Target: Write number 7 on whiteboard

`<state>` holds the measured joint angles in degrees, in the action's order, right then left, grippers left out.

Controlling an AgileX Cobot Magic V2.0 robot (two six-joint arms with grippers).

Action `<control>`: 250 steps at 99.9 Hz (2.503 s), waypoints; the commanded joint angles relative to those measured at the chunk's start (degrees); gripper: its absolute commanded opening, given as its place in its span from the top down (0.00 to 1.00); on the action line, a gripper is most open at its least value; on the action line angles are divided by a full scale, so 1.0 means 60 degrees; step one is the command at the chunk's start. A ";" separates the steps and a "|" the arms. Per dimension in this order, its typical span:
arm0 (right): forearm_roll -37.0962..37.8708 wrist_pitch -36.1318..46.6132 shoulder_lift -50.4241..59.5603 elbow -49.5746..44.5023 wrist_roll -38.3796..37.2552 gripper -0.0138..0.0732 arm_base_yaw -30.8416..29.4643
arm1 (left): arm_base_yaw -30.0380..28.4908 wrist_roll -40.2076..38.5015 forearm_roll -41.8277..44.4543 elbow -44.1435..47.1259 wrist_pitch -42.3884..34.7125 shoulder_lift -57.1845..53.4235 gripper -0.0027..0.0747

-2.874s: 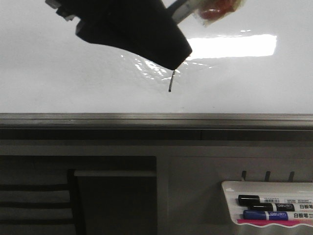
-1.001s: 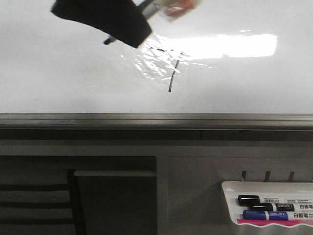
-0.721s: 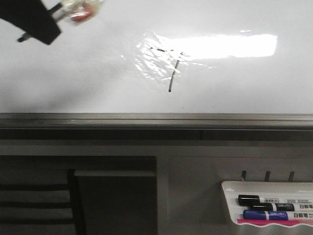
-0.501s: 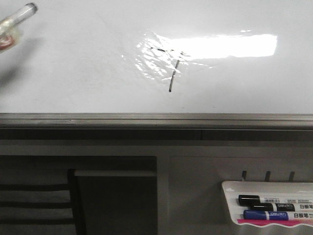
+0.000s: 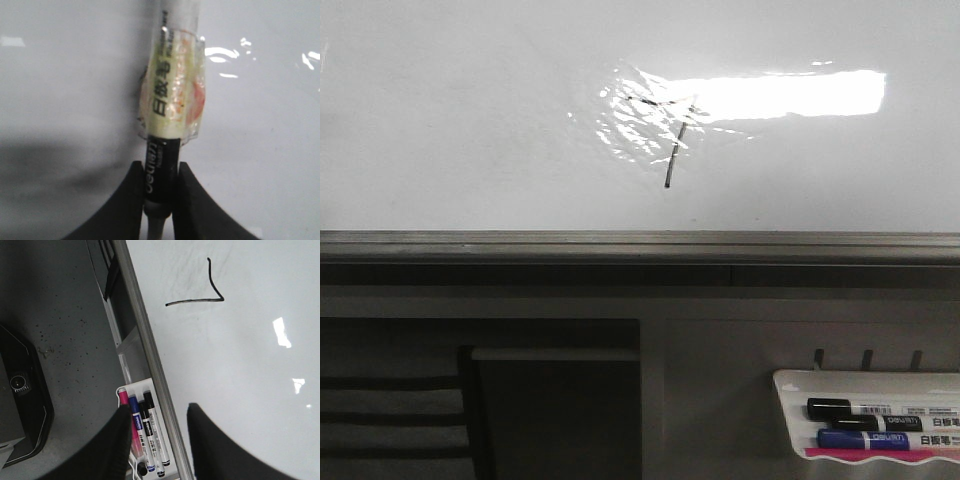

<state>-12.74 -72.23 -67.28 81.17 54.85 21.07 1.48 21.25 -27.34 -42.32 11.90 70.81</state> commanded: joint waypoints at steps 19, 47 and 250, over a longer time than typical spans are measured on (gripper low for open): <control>-0.0114 0.0245 0.0194 0.0312 -0.0007 0.56 -0.0034 | 0.1077 -0.0086 -0.0256 -0.0269 -0.1452 0.0415 0.99; -0.0131 0.0167 0.0194 0.0312 -0.0007 0.56 -0.0034 | 0.1252 -0.0086 -0.0256 -0.0269 -0.1703 0.0590 0.99; 0.2791 0.7317 0.6448 -0.8356 -0.9458 0.92 -0.0034 | 0.1252 -0.0086 0.1139 0.2453 0.1079 -0.6522 0.88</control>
<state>2.98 -33.43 -28.65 29.67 -1.83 21.07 8.66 21.25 -19.31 -26.40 23.91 31.64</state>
